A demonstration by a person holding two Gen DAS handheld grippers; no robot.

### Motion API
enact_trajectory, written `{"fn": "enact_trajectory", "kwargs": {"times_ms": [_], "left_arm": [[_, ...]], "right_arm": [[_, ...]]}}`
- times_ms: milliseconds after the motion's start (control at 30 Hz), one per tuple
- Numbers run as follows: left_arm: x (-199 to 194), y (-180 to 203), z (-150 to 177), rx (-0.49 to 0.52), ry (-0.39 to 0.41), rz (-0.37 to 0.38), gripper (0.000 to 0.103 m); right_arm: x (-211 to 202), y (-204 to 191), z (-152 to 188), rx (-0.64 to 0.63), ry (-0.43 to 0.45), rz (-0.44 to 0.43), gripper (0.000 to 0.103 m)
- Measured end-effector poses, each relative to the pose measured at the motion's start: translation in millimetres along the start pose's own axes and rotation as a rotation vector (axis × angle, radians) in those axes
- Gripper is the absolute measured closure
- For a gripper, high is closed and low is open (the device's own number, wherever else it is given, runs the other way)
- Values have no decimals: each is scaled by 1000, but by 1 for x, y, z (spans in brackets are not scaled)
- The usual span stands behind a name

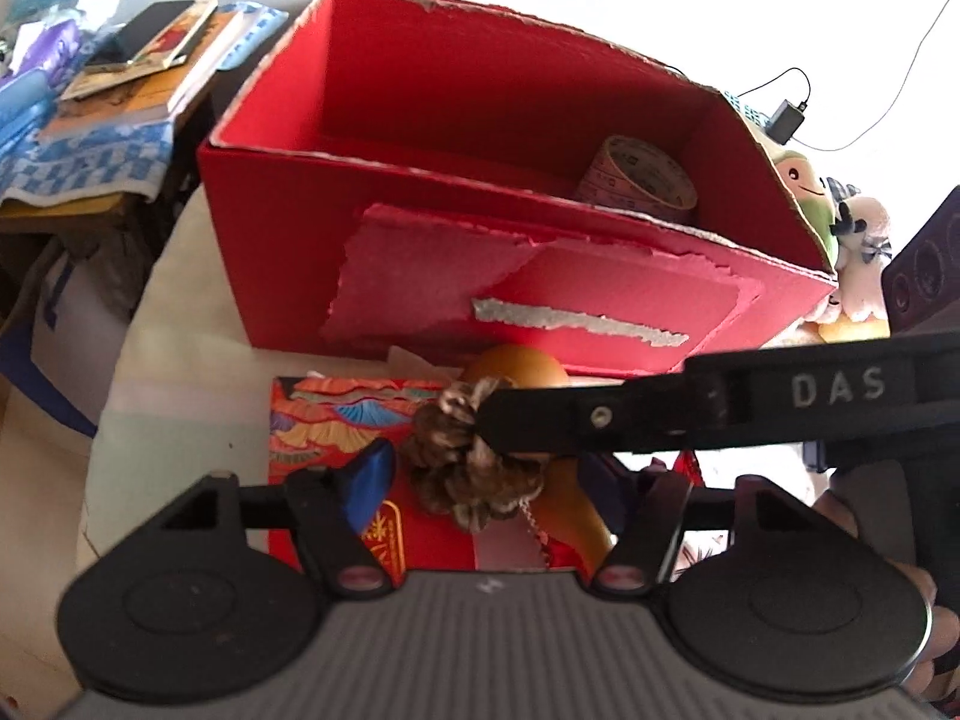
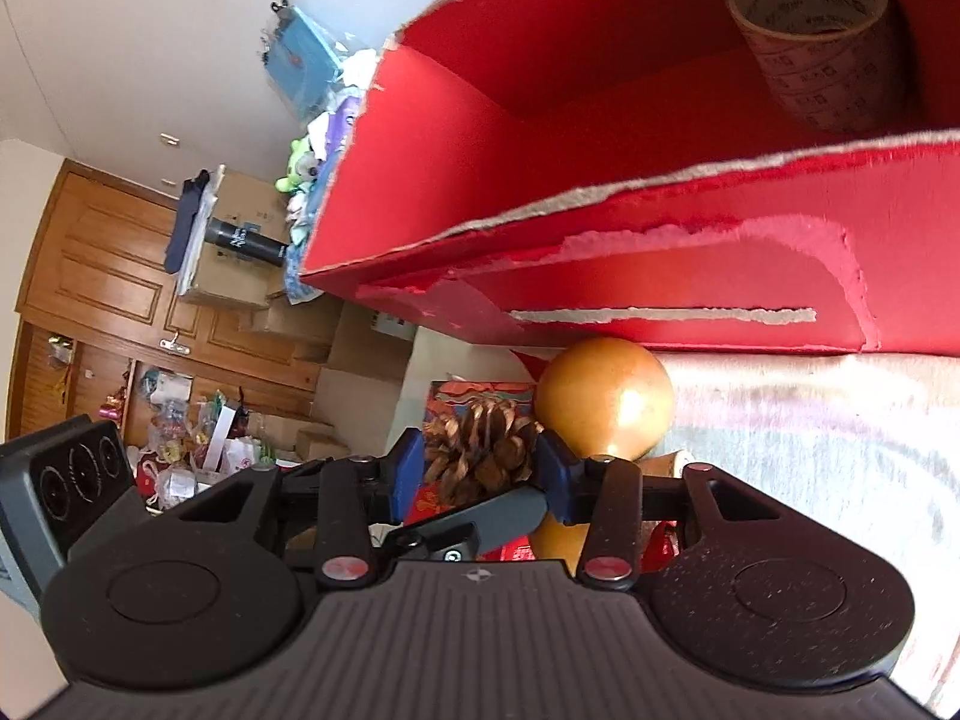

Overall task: Organize objects
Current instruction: 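Grasp the brown pine cone with the right gripper and lift it, then carry the pine cone with the right gripper over the red box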

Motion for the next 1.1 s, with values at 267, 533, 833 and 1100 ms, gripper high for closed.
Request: {"fn": "enact_trajectory", "kwargs": {"times_ms": [267,533,833,1100], "left_arm": [[3,-1,-1,24,-13,5,46],[-21,4,-13,60,31,-2,47],[-58,37,-63,178,186,47,47],[-37,62,-114,231,256,139,47]], "right_arm": [[-2,1,1,1,3,30,62],[-15,-20,0,-20,30,11,65],[-70,-51,-18,-87,196,16,65],[-101,-53,-59,-201,324,184,65]]}}
Point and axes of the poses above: each gripper's, at about its wrist camera, not at the fingertips, and x roughly the way its jaws point, y to its right, z to its underside, the point moved 9 cm from there along x, roughly the way its jaws point, and after that the axes turned 13 degrees about x, right-handed, at the moved point
